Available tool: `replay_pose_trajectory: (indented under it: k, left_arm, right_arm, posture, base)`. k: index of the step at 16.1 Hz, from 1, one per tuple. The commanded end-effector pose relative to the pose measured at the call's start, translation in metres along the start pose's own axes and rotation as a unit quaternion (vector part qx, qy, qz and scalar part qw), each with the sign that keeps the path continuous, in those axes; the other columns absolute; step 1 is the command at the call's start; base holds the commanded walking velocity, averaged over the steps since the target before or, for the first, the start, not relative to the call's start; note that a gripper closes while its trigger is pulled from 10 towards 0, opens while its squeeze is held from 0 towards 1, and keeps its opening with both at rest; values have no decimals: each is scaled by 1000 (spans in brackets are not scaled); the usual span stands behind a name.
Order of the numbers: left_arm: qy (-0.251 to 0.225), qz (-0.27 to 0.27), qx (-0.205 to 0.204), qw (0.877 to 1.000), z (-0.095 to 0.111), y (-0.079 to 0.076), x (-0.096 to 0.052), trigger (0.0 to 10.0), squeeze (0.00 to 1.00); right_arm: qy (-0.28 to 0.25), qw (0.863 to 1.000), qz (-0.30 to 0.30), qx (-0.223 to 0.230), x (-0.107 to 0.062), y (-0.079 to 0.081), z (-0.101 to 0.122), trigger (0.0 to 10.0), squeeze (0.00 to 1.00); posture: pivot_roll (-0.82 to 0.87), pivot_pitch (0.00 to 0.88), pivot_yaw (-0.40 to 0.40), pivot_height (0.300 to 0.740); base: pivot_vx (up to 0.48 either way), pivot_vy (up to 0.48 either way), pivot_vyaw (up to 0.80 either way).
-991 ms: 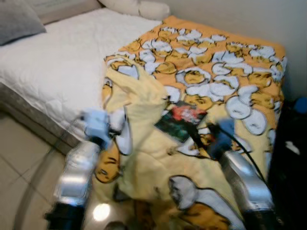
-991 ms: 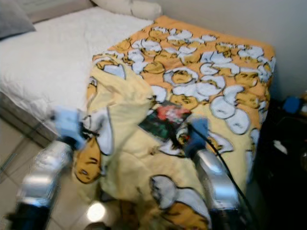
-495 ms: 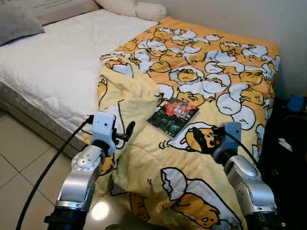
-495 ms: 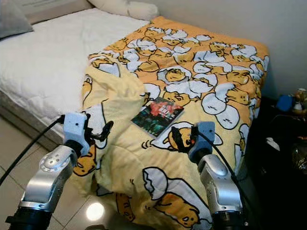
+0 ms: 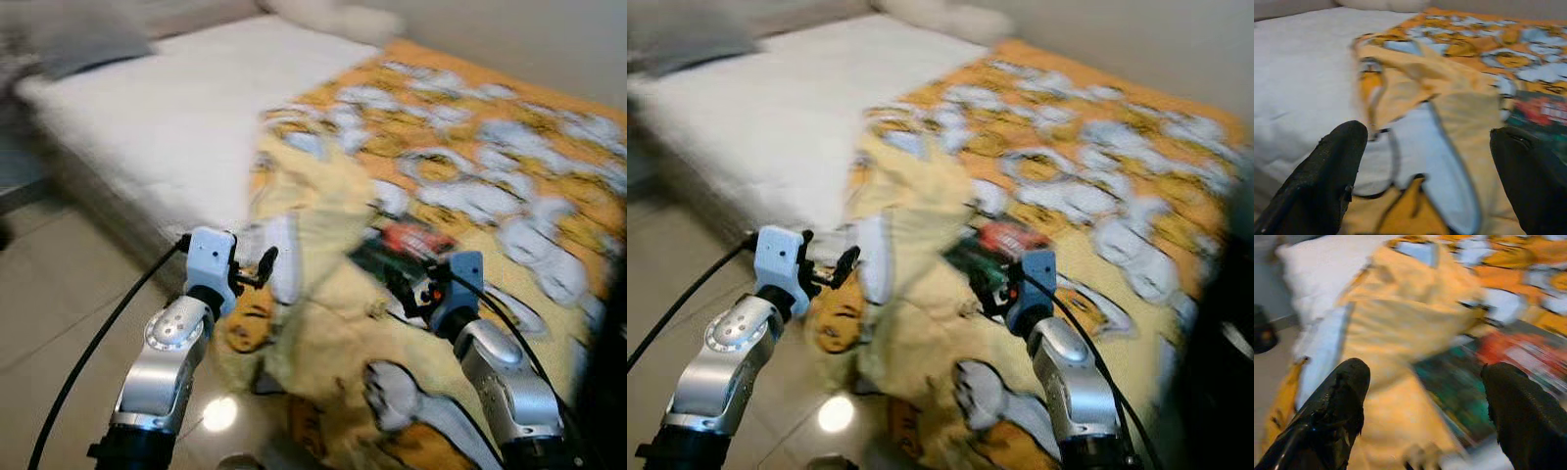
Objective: Clean up the room
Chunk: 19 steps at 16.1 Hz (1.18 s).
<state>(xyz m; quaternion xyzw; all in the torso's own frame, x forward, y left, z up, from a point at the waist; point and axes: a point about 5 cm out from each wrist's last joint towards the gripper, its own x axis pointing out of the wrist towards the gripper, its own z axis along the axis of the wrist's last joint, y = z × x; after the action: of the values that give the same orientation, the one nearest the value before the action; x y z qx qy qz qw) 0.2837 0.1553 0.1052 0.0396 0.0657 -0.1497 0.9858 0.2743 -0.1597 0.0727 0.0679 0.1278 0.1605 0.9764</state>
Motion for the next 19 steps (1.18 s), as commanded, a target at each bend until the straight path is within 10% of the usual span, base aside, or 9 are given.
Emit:
replay_pose_trajectory:
  k: [1,19]
  left_arm:
    - [-2,-5,1,1000,2,-1,-1,10000,416]
    - [16,-60,12,998,-2,-14,-1,10000,396]
  right_arm:
    - [-2,1000,6,-8,-1,0,4,10000,0]
    - [17,999,-26,8,-9,-8,-4,10000,0]
  posture:
    - [43,0,-30,740]
    - [39,0,-17,740]
  base:
    - [345,0,800]
    - [16,0,44]
